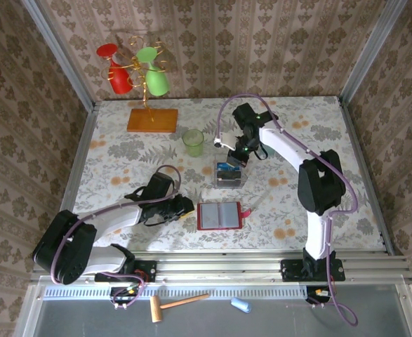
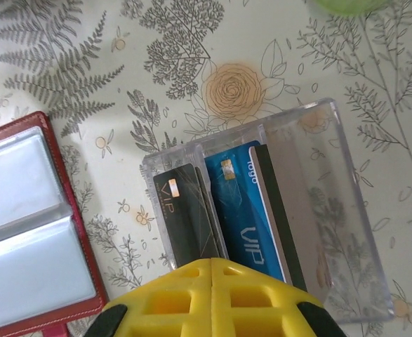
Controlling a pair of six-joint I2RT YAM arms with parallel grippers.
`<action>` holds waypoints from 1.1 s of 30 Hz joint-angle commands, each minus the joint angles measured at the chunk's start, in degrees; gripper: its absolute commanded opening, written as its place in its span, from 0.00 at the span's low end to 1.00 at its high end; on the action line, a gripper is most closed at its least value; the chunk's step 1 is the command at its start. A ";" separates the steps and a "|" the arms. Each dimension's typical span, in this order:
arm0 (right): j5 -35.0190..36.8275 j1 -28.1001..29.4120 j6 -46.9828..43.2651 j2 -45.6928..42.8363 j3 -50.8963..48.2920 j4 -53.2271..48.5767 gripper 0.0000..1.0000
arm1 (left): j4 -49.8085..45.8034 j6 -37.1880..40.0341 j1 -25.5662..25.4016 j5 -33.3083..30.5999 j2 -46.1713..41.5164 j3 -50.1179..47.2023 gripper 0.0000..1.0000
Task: Take the credit cards out of the card holder
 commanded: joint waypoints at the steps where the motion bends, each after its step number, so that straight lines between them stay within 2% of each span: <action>1: 1.46 0.29 1.21 1.94 -0.14 2.03 0.00 | 1.17 0.90 0.40 1.13 0.75 0.66 0.26; 11: 4.41 0.21 1.93 5.47 1.84 2.90 0.00 | 1.49 0.97 0.38 1.47 1.98 0.97 0.25; 23: 10.70 -0.50 5.44 3.51 2.59 10.46 0.00 | 1.35 0.90 0.47 1.43 2.16 1.19 0.26; 28: 10.02 -0.52 7.36 1.08 1.35 14.54 0.00 | 1.23 0.72 0.46 1.21 1.47 0.92 0.26; 33: 13.72 -0.60 8.55 1.75 1.33 17.62 0.00 | 0.92 0.84 0.46 1.20 1.15 0.83 0.26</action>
